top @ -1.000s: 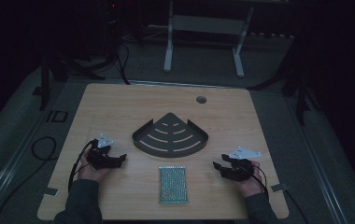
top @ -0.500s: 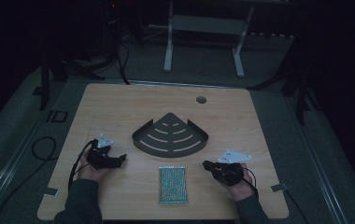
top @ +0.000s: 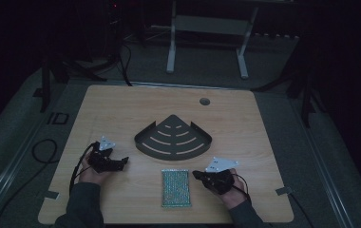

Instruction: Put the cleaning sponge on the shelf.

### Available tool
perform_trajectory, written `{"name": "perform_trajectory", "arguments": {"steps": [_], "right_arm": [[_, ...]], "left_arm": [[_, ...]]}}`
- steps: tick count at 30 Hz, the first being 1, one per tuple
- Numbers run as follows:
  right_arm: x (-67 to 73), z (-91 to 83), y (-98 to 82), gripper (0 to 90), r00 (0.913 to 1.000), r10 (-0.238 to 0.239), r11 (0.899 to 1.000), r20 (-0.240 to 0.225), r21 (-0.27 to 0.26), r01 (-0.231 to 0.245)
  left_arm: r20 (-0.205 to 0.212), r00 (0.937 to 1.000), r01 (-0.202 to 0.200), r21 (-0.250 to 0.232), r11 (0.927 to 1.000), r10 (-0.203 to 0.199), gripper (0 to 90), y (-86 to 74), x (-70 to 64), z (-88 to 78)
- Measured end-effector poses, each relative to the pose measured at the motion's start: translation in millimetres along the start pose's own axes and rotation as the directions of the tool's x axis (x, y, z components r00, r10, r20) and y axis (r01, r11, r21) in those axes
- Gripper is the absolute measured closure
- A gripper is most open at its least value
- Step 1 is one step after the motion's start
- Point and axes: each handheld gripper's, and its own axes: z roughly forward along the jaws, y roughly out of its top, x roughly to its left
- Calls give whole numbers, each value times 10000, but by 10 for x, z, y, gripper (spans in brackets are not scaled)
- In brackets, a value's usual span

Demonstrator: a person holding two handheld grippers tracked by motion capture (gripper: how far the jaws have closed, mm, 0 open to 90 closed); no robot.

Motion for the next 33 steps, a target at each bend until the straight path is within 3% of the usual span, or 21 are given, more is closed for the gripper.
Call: {"name": "perform_trajectory", "arguments": {"steps": [17, 22, 33], "right_arm": [[301, 317, 33, 897, 9954, -467, 9976, -833, 471, 507], [301, 364, 7, 897, 9954, -501, 9952, -822, 802, 567], [181, 297, -33, 897, 9981, -244, 9953, -562, 920, 295]], "left_arm": [[3, 10000, -12, -4, 10000, 12, 148, 0, 1, 0], [7, 10000, -13, -1, 10000, 13, 148, 0, 1, 0], [5, 10000, -13, -3, 10000, 13, 148, 0, 2, 0]]}}
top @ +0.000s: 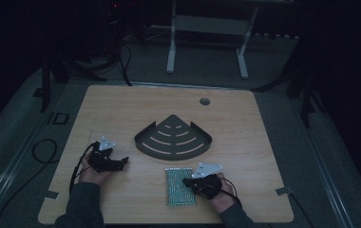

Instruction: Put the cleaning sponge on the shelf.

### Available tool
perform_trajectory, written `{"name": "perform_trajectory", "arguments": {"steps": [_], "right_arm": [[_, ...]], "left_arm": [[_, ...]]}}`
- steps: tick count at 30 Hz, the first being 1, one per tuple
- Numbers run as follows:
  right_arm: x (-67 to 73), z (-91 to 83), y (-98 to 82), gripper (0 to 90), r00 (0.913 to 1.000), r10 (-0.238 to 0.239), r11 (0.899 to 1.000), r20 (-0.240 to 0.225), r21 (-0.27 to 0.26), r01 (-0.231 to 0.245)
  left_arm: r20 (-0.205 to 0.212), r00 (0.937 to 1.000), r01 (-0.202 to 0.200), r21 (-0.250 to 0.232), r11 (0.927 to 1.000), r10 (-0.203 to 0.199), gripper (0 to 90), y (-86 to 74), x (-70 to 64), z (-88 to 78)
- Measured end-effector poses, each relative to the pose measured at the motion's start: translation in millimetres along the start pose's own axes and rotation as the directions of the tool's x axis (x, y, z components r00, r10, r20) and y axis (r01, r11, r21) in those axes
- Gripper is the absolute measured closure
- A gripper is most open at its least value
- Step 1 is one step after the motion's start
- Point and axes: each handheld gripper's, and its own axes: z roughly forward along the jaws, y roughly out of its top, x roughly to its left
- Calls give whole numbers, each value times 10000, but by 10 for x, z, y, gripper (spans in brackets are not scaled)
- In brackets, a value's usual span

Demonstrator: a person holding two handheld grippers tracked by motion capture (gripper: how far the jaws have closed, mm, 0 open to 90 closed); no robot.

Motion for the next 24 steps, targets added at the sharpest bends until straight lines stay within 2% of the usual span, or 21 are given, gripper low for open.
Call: {"name": "perform_trajectory", "arguments": {"steps": [13, 24], "right_arm": [[-197, -164, -111, 896, 9972, 401, 9990, 627, 168, -413], [-413, -319, -220, 897, 9858, 1042, 9939, 1317, 224, -1081]], "left_arm": [[9, 10000, -8, -11, 10000, 8, 148, 0, 1, 1], [10, 10000, -13, -4, 10000, 13, 148, -1, 2, 0]]}}
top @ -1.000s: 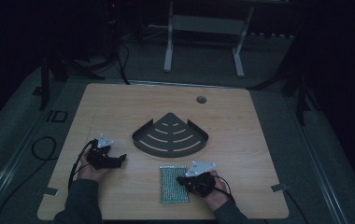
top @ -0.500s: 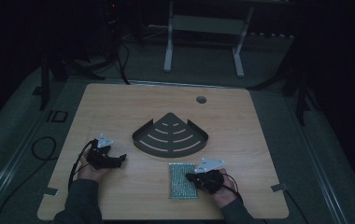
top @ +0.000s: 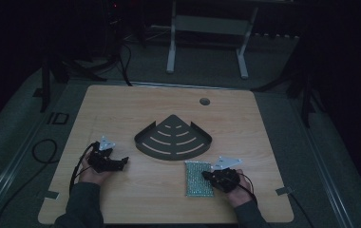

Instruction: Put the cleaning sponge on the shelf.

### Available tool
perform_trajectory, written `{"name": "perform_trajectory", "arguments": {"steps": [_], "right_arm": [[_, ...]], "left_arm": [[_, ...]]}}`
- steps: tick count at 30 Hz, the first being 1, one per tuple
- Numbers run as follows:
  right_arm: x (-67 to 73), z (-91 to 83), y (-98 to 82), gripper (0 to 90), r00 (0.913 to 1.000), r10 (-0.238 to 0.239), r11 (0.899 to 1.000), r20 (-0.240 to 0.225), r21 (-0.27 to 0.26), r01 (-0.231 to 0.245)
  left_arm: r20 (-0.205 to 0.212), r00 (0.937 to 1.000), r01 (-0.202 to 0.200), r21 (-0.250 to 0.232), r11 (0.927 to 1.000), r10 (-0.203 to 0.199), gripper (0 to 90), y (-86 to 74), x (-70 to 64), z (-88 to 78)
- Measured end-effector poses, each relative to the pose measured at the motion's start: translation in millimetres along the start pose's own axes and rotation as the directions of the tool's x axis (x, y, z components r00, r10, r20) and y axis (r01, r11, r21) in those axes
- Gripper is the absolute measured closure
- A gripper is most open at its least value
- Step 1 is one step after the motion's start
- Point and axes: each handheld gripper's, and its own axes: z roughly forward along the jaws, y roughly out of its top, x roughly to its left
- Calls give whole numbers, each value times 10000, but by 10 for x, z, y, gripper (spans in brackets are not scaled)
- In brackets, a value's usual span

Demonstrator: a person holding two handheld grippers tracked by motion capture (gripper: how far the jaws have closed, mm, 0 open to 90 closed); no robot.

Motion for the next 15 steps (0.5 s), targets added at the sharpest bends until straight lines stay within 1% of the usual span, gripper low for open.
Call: {"name": "perform_trajectory", "arguments": {"steps": [5, 10, 14, 15], "right_arm": [[-100, -50, -42, 897, 9993, 289, 9996, 230, 2, -289], [-187, -95, -77, 897, 9973, 458, 9989, 572, 14, -459], [-240, -125, -101, 896, 9956, 610, 9981, 712, -1, -612], [-284, -153, -122, 897, 9937, 756, 9971, 833, -24, -756]], "left_arm": [[4, 10000, -14, 6, 10000, 14, 148, 0, 1, 0], [6, 10000, 0, -9, 10000, 0, 148, 0, 0, 1], [7, 10000, -2, -7, 10000, 2, 148, 0, 0, 1], [7, 10000, -3, -5, 10000, 3, 148, 0, 1, 1]]}}
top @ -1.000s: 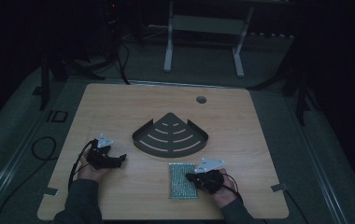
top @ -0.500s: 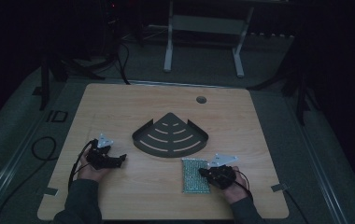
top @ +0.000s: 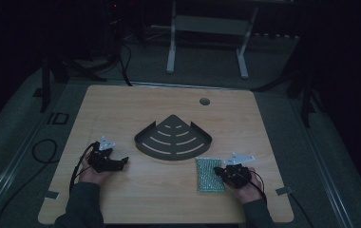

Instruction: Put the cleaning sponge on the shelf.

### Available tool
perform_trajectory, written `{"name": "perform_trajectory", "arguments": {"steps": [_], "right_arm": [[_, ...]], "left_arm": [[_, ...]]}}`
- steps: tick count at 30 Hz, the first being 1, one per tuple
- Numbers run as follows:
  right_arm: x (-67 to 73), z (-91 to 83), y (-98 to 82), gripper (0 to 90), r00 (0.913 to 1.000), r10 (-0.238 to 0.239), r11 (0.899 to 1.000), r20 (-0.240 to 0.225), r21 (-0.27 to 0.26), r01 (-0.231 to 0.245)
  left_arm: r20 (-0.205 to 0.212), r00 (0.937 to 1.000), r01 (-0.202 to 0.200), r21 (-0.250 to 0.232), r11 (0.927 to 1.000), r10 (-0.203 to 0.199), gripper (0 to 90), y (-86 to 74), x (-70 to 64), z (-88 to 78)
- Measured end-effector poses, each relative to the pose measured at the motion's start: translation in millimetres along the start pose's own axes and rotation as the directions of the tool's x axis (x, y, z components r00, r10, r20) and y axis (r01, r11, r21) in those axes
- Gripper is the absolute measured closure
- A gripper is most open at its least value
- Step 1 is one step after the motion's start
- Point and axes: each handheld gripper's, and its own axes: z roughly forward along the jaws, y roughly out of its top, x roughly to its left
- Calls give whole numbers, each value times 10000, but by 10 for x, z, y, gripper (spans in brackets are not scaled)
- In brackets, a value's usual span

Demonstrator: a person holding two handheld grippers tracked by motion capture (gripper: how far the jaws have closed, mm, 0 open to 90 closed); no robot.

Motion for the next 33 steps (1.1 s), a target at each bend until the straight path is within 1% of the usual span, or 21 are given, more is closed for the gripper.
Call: {"name": "perform_trajectory", "arguments": {"steps": [4, 5, 8, 9, 14, 15, 17, 19, 22, 26, 33], "right_arm": [[-47, -27, -17, 896, 9999, 98, 9999, 97, -23, -98], [-70, -44, -26, 896, 9996, 206, 9998, 170, -29, -205], [-71, -67, -27, 896, 9996, 265, 9996, 85, -125, -264], [-54, -85, -21, 896, 9996, 247, 9994, -97, -233, -249], [3, -102, -25, 896, 9997, 83, 9997, -226, -216, -88], [32, -98, -42, 897, 9995, 25, 9999, -317, -107, -28], [41, -95, -49, 897, 9994, -11, 10000, -335, -69, 8], [78, -80, -70, 897, 9988, -118, 9999, -483, 48, 121], [97, -84, -83, 897, 9985, -169, 9998, -527, 122, 175], [63, -109, -108, 897, 9988, -87, 9999, -472, 145, 94], [-32, -147, -143, 896, 9998, 155, 9998, -135, 109, -154]], "left_arm": [[3, 10000, 1, 2, 10000, -1, 148, 0, 0, 0], [5, 10000, 0, 2, 10000, 0, 148, 0, 0, 0], [5, 10000, 2, -2, 10000, -2, 148, 0, 0, 0], [4, 10000, 4, -2, 10000, -4, 148, 0, 0, 0], [4, 10000, 0, 1, 10000, 0, 148, 0, 0, 0], [3, 10000, 1, -3, 10000, -1, 148, 0, 0, 0], [4, 10000, -3, 3, 10000, 3, 148, 0, 0, 0], [4, 10000, 1, 1, 10000, -1, 148, 0, 0, 0], [4, 10000, -5, 7, 10000, 5, 148, 0, 1, 0], [5, 10000, -1, 6, 10000, 1, 148, 0, 0, 0], [12, 10000, -2, 5, 10000, 2, 148, 1, 1, 0]]}}
